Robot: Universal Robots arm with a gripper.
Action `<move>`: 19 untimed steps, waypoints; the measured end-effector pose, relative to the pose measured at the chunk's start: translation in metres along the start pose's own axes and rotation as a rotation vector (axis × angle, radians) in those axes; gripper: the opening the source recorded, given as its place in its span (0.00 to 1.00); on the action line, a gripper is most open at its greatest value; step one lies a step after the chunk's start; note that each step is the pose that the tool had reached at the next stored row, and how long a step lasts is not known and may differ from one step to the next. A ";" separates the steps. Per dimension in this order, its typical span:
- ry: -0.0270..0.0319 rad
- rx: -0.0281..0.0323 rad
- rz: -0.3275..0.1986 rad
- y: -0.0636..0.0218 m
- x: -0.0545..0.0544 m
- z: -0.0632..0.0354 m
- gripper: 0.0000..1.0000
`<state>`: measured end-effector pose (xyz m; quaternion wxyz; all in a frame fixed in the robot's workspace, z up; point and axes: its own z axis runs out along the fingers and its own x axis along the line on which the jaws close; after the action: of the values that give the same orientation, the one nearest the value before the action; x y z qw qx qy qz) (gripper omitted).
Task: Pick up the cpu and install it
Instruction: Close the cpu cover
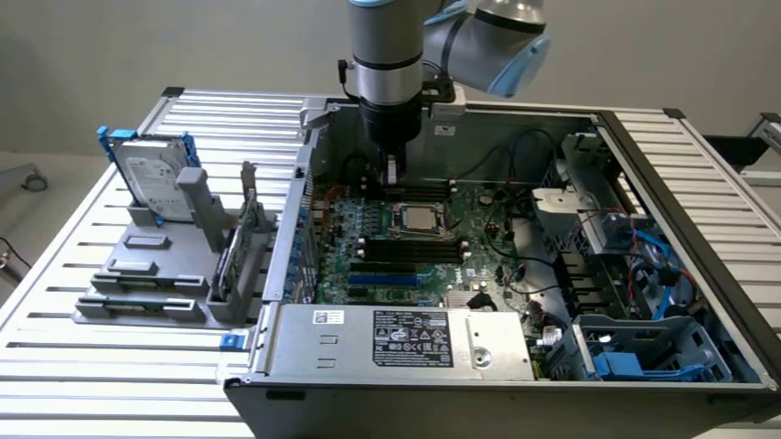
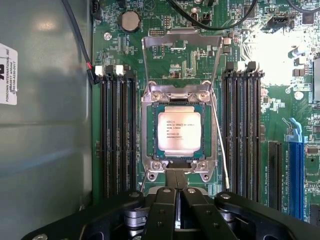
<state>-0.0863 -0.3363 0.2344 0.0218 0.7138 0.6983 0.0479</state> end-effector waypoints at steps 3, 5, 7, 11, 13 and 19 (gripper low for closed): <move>0.0000 -0.0006 0.000 0.0000 0.000 0.0000 0.11; 0.0000 -0.0008 0.000 0.0000 0.000 0.0000 0.11; 0.0000 -0.0009 0.000 0.0000 0.000 0.0000 0.11; -0.0002 -0.0007 0.000 0.0003 0.000 -0.0001 0.11; 0.0000 -0.0009 0.000 0.0020 0.000 -0.0005 0.11; 0.0000 -0.0005 0.000 0.0238 0.000 -0.0065 0.11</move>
<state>-0.0632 -0.3376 0.2432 0.0220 0.7139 0.6982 0.0481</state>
